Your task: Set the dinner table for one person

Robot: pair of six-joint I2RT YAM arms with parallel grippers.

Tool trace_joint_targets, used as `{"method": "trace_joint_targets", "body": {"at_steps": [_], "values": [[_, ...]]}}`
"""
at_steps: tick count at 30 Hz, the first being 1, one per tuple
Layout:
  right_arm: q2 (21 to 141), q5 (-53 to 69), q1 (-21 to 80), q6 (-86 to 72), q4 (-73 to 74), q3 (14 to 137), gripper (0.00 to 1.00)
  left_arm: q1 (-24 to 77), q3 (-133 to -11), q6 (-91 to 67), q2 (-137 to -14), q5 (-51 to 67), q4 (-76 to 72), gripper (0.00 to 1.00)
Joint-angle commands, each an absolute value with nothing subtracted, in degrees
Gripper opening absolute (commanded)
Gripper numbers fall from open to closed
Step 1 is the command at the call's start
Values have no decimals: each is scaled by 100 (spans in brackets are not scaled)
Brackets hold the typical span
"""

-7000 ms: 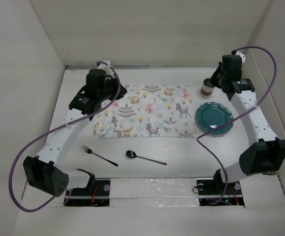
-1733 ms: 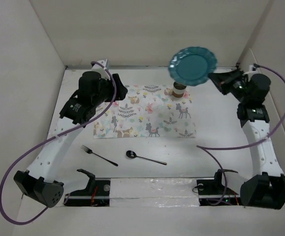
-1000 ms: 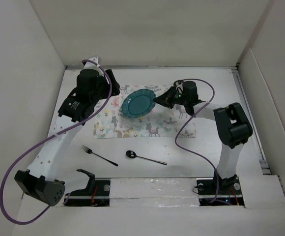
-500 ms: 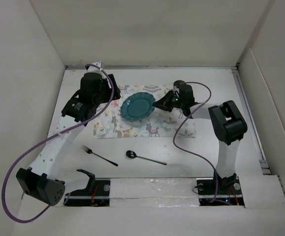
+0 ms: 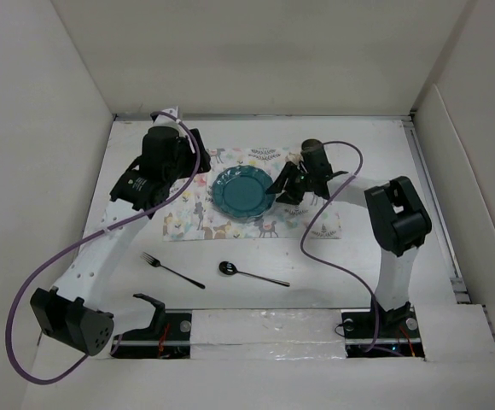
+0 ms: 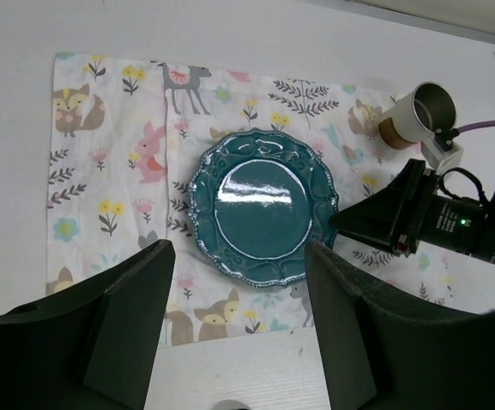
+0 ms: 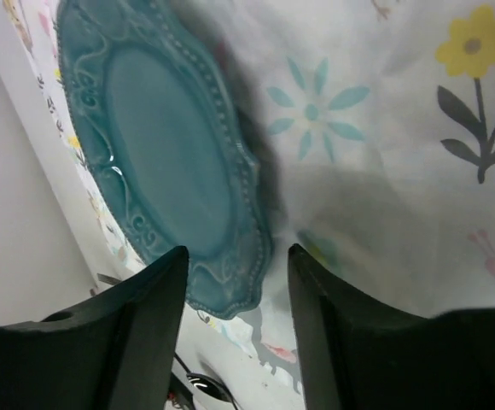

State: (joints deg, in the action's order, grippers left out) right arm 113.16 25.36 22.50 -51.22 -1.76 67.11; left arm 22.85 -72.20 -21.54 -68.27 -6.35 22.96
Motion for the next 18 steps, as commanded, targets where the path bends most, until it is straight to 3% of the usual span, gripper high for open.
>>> {"method": "trace_joint_targets", "body": {"at_steps": [1, 4, 6, 7, 8, 9, 10, 11, 17, 18], "values": [[10777, 2040, 2355, -4606, 674, 7197, 59, 2294, -7294, -1978, -6820, -615, 2004, 59], [10522, 1785, 2426, -4386, 1105, 7251, 62, 2294, -7479, -1794, -6847, -782, 2021, 54], [10179, 1653, 2487, -4220, 1256, 7164, 62, 2294, -7602, -1697, -6855, -887, 2048, 44], [10056, 1635, 2548, -4175, 1344, 6998, 61, 2294, -7707, -1609, -6873, -896, 2057, 30], [9628, 1643, 2618, -4044, 1380, 6761, 49, 2294, -7795, -1574, -6882, -896, 2083, 13], [9624, 1661, 2671, -3939, 1380, 6759, 49, 2294, -7796, -1573, -6882, -879, 2092, 13], [9511, 1670, 2724, -3859, 1389, 6620, 17, 2294, -7839, -1565, -6908, -853, 2100, 0], [9266, 1679, 2803, -3728, 1389, 6357, 0, 2294, -7840, -1573, -6908, -826, 2109, 0], [8807, 1249, 4348, -2216, 1757, 5757, 1, 2294, -7664, -1608, -6891, -571, 2179, 0], [8772, 1213, 4533, -2032, 1775, 5635, 10, 2294, -7638, -1617, -6882, -536, 2223, 2]]}}
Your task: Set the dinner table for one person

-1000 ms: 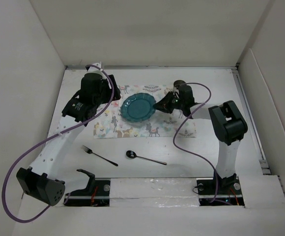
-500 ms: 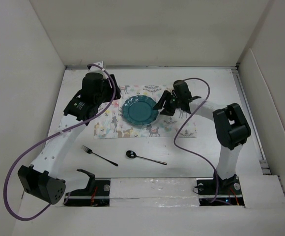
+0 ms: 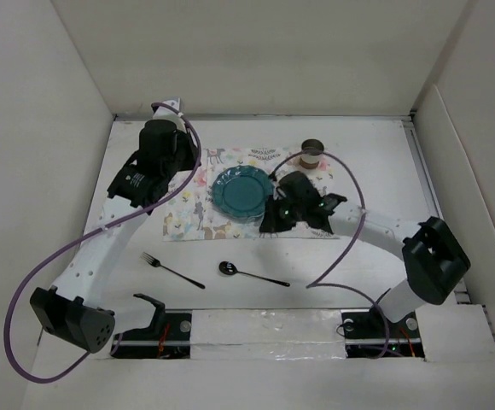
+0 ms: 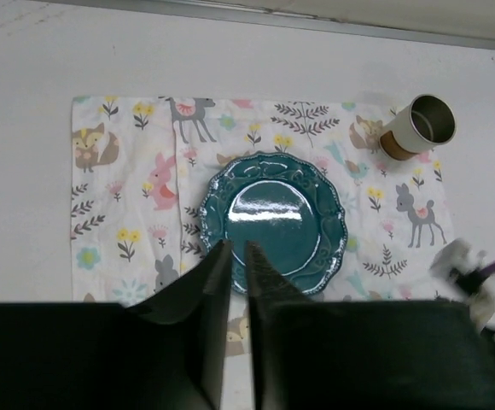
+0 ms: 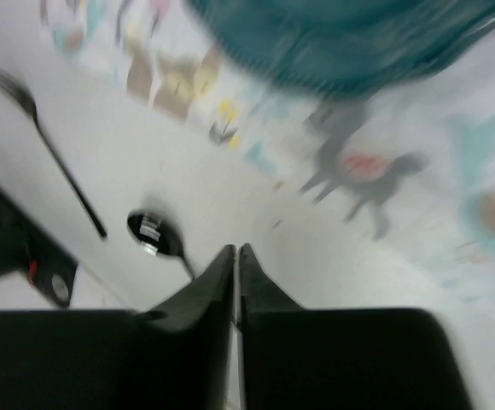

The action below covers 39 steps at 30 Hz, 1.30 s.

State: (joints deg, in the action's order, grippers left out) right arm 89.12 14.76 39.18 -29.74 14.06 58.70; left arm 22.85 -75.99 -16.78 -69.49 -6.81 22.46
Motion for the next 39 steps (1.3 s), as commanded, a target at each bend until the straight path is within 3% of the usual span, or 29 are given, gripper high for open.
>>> {"method": "trace_joint_targets", "body": {"at_steps": [1, 4, 5, 20, 21, 24, 25, 29, 34, 39], "values": [[8771, 1187, 4814, -1969, 1784, 5582, 35, 2294, -7594, -1600, -6856, -527, 2250, 14], [8763, 1143, 5158, -1794, 1644, 5432, 61, 2294, -7506, -1565, -6803, -562, 2373, 27], [8797, 1099, 5255, -1732, 1635, 5440, 64, 2294, -7480, -1573, -6785, -571, 2399, 28], [10045, 203, 6328, -958, 1916, 6214, 62, 2294, -7576, -1617, -6689, -774, 2391, 30], [10159, 106, 6398, -1002, 1916, 6249, 60, 2294, -7567, -1617, -6680, -765, 2382, 30], [10248, -464, 6538, -1186, 1820, 6205, 35, 2294, -7550, -1643, -6697, -747, 2364, 30], [10248, -518, 6539, -1230, 1811, 6188, 19, 2294, -7550, -1644, -6689, -747, 2373, 30], [9985, -422, 6592, -1327, 1714, 6021, 1, 2294, -7541, -1635, -6680, -782, 2321, 30], [9353, -246, 6391, -1423, 1986, 6170, 0, 2294, -7532, -1626, -6689, -782, 2294, 30], [8404, -150, 5278, -1766, 1996, 6547, 0, 2294, -7392, -1679, -6653, -721, 2224, 30]]}}
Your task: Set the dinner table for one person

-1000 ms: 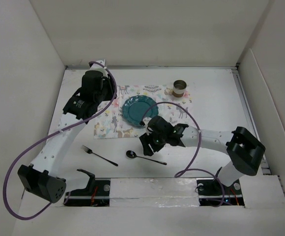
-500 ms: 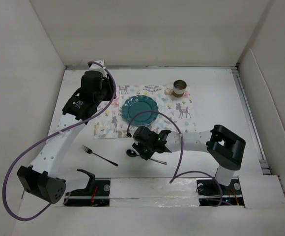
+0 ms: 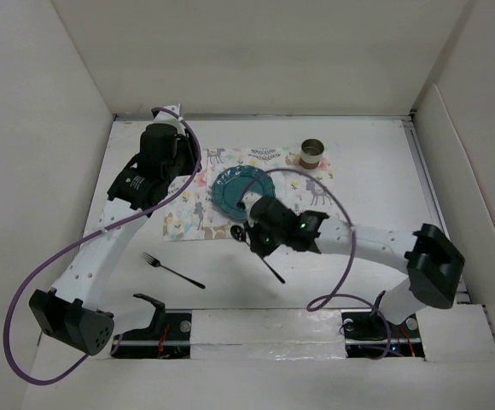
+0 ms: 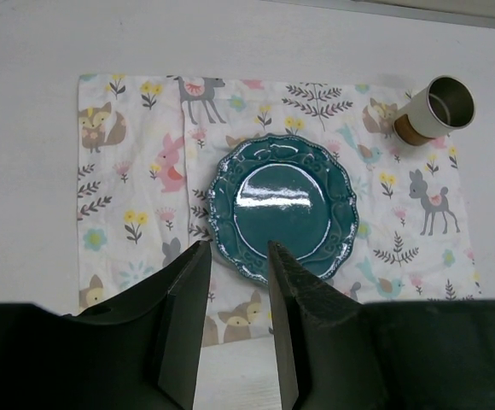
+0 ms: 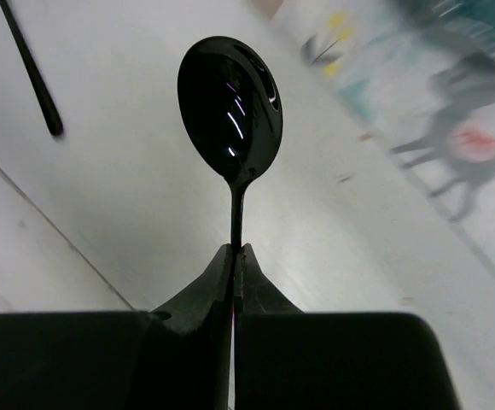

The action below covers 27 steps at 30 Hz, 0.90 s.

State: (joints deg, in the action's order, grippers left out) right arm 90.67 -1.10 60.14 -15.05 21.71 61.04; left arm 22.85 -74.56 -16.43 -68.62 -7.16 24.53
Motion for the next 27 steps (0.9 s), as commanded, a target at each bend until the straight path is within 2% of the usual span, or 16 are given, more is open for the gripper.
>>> {"method": "trace_joint_targets", "body": {"at_steps": [1, 7, 11, 17, 27], "values": [[8368, -106, 5030, -1801, 1969, 6617, 0, 2294, -7313, -1696, -6636, -686, 2171, 30], [9313, -53, 3466, -1995, 1924, 7566, 0, 2294, -7172, -1872, -6688, -290, 2013, 30], [10211, -70, 2981, -2056, 2092, 8261, 0, 2294, -7154, -1881, -6741, -185, 2004, 30], [11134, -167, 2602, -2267, 2197, 8762, 0, 2294, -7023, -1898, -6715, -220, 2048, 30], [11601, -228, 2355, -2645, 2021, 8701, 0, 2294, -6943, -1951, -6715, -316, 2224, 30]]}}
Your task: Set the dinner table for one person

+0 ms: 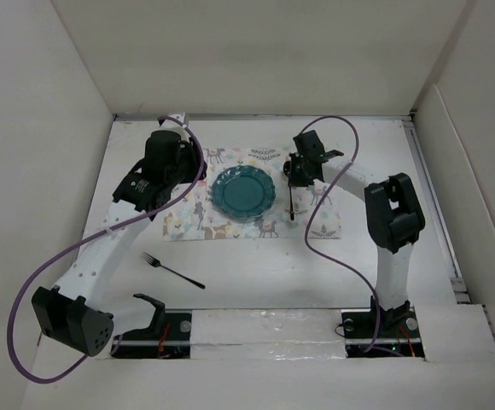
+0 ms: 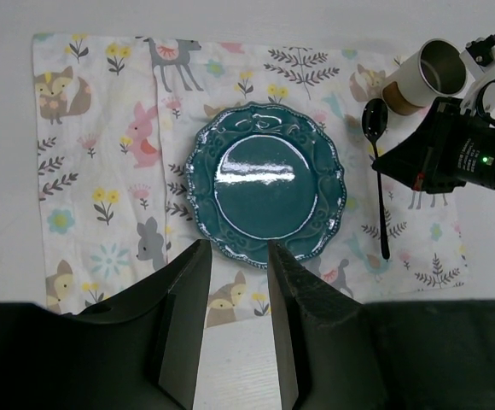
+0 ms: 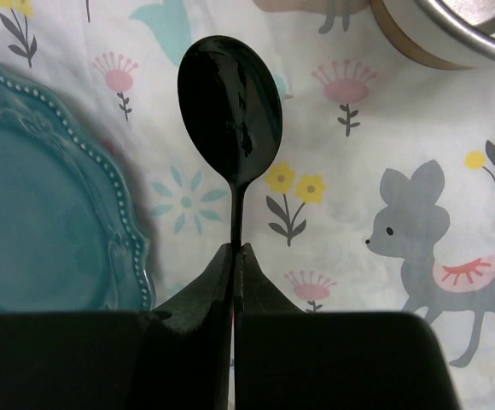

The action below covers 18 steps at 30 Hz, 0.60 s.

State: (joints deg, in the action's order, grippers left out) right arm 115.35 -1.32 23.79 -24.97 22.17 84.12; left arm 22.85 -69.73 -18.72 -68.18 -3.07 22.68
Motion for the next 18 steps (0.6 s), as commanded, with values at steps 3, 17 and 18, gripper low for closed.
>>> {"method": "trace_joint_targets", "body": {"at_steps": [3, 17, 18], "values": [[11759, -237, 2355, -2698, 2117, 8815, 0, 2294, -6943, -1995, -6741, -273, 2241, 30], [10584, -528, 2741, -2409, 2250, 8422, 47, 2294, -7400, -1986, -6732, -150, 2452, 25], [10225, -362, 2942, -2347, 2163, 8289, 32, 2294, -7470, -2004, -6732, -106, 2452, 12]]}}
